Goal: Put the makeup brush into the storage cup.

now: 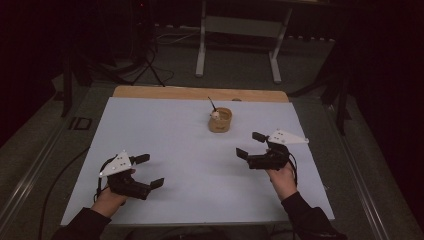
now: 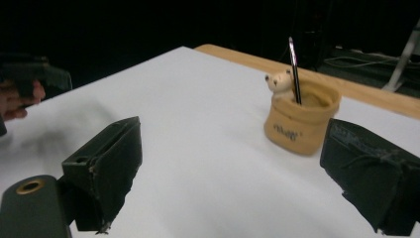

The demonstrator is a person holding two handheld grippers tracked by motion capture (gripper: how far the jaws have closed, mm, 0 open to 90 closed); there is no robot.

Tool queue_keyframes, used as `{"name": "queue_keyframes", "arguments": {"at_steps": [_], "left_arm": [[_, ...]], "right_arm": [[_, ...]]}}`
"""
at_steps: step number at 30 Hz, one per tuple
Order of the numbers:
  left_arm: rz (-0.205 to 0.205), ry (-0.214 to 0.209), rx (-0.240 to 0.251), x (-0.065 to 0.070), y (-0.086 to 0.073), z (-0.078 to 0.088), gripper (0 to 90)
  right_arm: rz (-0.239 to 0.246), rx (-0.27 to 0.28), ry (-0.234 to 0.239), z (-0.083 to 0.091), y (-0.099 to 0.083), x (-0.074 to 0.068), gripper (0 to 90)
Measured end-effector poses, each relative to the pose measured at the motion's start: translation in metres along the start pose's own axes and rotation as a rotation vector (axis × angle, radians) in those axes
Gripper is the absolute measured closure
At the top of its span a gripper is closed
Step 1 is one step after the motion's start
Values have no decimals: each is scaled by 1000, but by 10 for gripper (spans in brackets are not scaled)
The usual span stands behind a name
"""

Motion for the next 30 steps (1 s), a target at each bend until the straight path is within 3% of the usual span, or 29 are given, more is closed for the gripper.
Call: {"name": "queue_keyframes", "arguments": {"at_steps": [10,16,20,30], "left_arm": [[3,3,9,-1,-1,2,2],[4,3,6,-3,-3,2,3],[5,2,5,-3,-5,2,3],[11,9,-12,-5,-10,2,3]], "right_arm": [[-14,-12,-22,20,-23,11,91],[6,-43,-60,26,-35,18,91],[2,-56,-53,28,-43,23,91],[-14,-68,-71,30,-47,27,92]]}}
Point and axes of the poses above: each handheld gripper's, and its own axes: z roughly backward along the jaws, y roughly out of its top, x roughly to its right, the point moved 1 cm from there along -z, roughly forward along the jaws, and after that the axes turned 13 degrees about -z, right-handed, at the moved point
